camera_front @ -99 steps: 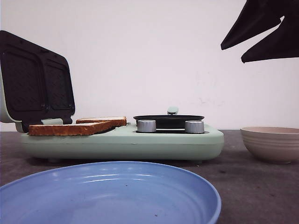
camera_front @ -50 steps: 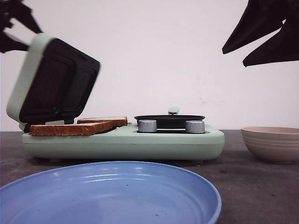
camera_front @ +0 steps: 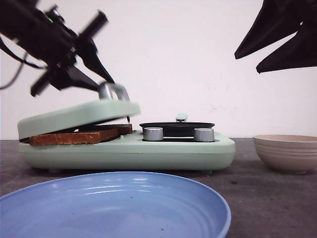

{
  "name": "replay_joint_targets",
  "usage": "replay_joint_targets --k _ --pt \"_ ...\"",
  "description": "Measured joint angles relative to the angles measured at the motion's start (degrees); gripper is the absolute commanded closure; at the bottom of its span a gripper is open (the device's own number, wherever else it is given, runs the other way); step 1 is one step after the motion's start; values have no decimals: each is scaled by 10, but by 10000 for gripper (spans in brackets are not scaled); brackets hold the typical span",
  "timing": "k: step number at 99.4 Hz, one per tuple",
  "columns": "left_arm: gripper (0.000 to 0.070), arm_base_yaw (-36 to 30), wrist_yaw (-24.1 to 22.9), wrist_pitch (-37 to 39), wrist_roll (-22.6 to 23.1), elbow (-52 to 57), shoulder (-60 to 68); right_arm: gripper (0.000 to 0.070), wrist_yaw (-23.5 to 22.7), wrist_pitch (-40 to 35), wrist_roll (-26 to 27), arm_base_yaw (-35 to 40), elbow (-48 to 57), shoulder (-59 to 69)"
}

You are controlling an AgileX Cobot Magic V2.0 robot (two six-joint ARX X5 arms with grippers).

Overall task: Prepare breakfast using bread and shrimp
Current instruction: 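Grasp the sandwich maker lid handle with the left gripper and close it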

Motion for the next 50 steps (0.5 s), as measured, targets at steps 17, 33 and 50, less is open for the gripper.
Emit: replay_joint_targets --k 17,33,50 --pt "533 -10 -10 3 9 2 10 423 -4 -4 0 0 0 0" --pt "273 -11 -19 -28 23 -1 9 423 -4 -4 0 0 0 0" --pt "275 -7 -36 -62 64 0 -28 422 -4 -5 0 0 0 -16"
